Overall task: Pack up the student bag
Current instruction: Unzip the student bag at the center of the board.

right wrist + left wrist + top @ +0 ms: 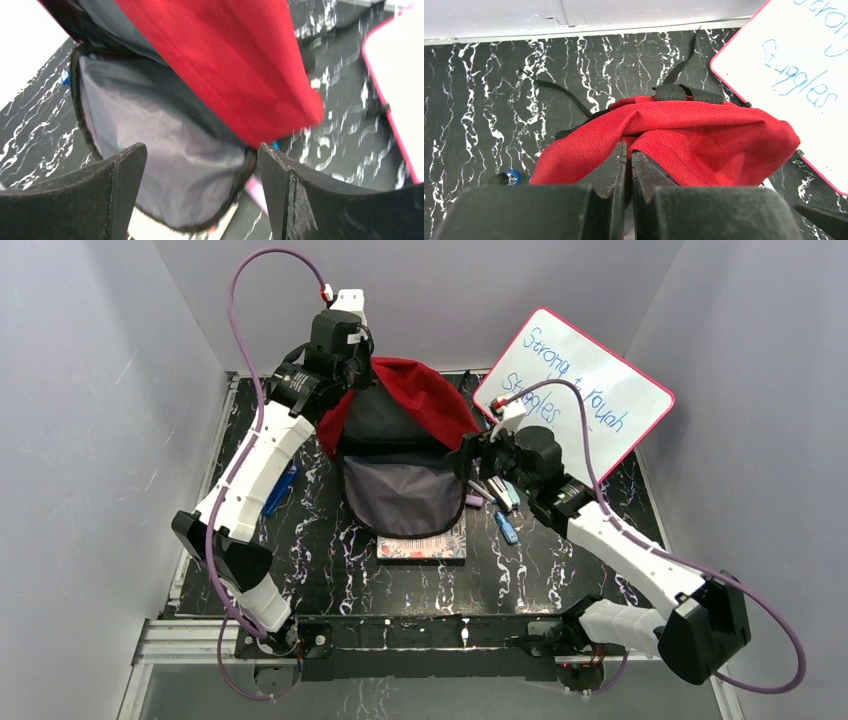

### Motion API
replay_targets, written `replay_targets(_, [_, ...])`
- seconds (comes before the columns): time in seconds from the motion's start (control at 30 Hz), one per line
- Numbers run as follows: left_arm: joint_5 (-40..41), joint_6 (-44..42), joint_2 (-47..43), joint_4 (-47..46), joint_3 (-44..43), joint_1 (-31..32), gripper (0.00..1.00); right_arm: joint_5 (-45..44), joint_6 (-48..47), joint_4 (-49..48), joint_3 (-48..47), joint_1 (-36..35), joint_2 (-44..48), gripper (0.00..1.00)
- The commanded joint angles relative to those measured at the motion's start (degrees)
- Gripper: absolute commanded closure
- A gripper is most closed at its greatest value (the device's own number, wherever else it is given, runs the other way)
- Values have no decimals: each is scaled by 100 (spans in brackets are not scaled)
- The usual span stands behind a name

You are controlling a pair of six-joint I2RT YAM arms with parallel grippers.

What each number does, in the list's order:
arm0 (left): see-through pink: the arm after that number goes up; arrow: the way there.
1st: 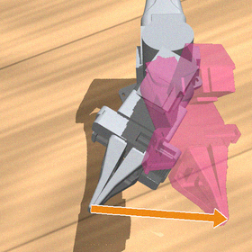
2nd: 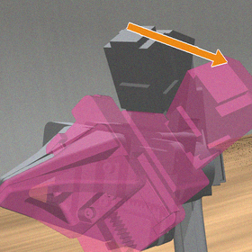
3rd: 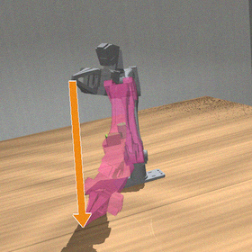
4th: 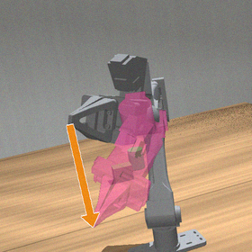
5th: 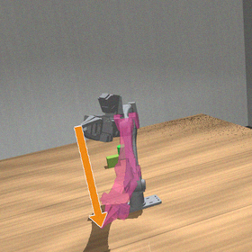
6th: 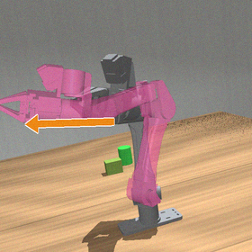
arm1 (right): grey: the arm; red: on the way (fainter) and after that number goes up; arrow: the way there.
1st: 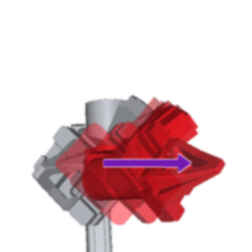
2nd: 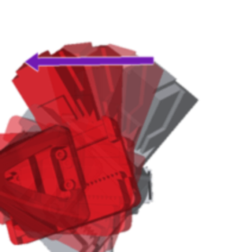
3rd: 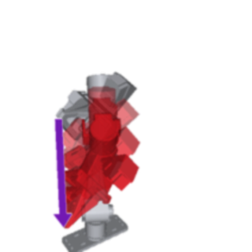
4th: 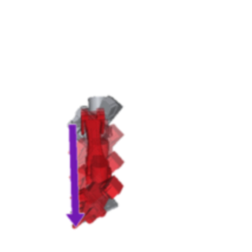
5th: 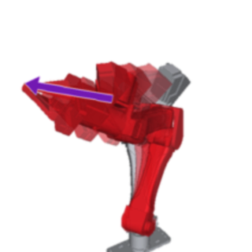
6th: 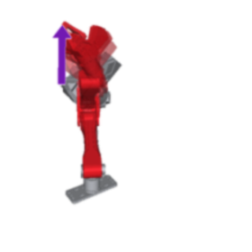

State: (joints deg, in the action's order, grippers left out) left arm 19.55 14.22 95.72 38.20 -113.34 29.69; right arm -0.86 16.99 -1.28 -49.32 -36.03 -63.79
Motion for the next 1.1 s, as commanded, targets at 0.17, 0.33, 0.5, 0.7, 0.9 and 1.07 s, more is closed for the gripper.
replay_targets(0.17, [-272, 3, 262, 443, -1274, -34, 100, 433, -3124, -3254, -712, -551, -1015, 6])
replay_targets(0.33, [-332, 60, 270, 548, -1455, -34, 100, -114, -4033, -3703, -1228, -879, -1788, 6])
replay_targets(0.5, [-465, 90, 194, 573, -1467, -34, 100, -1152, -4831, -4074, -1800, -1044, -2646, 8])
replay_targets(0.7, [-546, -77, 6, 524, -1223, -34, 100, -2117, -5568, -4628, -2169, -1042, -3193, 20])
replay_targets(0.9, [-435, -336, -165, 479, -940, -34, 100, -1262, -5218, -4236, -2151, -932, -2923, 53])
replay_targets(1.07, [-640, -530, -226, 451, -749, -34, 95, -175, -4770, -3842, -1909, -862, -2556, 92])
